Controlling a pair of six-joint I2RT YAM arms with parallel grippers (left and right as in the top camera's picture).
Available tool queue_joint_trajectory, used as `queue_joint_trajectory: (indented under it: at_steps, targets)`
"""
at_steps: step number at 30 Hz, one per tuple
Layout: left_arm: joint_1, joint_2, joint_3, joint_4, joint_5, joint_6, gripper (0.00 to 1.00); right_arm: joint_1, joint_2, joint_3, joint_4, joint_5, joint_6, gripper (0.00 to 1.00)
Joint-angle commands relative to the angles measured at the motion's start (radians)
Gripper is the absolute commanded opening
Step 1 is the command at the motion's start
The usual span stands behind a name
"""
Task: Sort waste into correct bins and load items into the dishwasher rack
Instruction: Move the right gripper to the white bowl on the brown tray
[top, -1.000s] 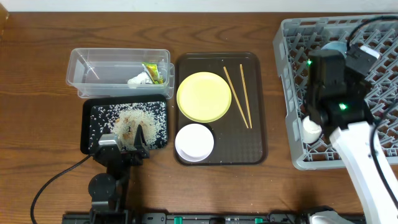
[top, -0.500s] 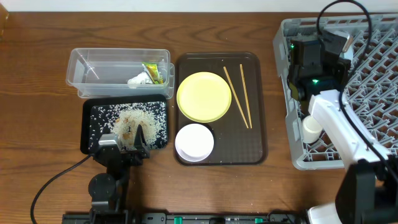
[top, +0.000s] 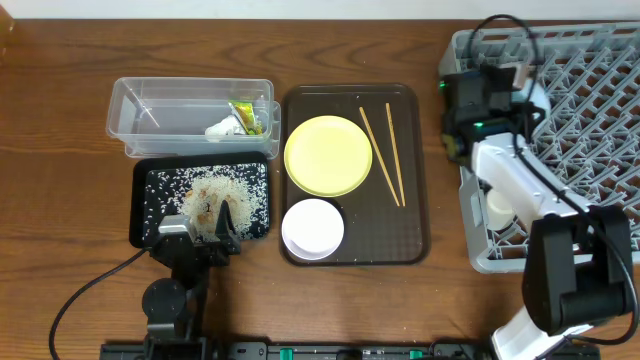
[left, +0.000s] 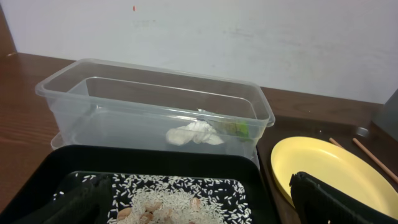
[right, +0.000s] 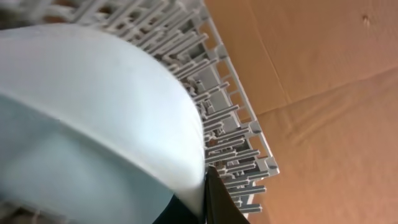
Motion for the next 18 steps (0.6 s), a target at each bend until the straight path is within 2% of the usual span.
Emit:
queue_joint_trajectory:
  at_steps: [1, 4, 7, 9, 10, 14, 18]
  targets:
    - [0.005, -0.005, -0.028, -0.014, 0.01, 0.013, 0.93, 0.049, 0.035, -0.013, -0.035, -0.021, -0.004, 0.01]
    - [0.005, -0.005, -0.028, -0.014, 0.01, 0.013, 0.93, 0.087, 0.029, -0.013, -0.075, -0.021, 0.002, 0.02]
    - [0.005, -0.005, -0.028, -0.014, 0.01, 0.013, 0.93, 0.12, 0.009, -0.013, -0.142, -0.022, 0.098, 0.21]
    - [0.005, -0.005, -0.028, -0.014, 0.01, 0.013, 0.93, 0.142, -0.024, -0.013, -0.196, -0.057, 0.181, 0.4]
    - [0.005, -0.005, -0.028, -0.014, 0.01, 0.013, 0.93, 0.153, -0.046, -0.013, -0.22, -0.098, 0.206, 0.44]
    - [0.005, -0.005, -0.028, -0.014, 0.01, 0.013, 0.93, 0.209, -0.173, -0.013, -0.303, -0.427, 0.244, 0.5]
    - [0.005, -0.005, -0.028, -0.014, 0.01, 0.013, 0.93, 0.275, -0.282, -0.013, -0.335, -0.883, 0.272, 0.52]
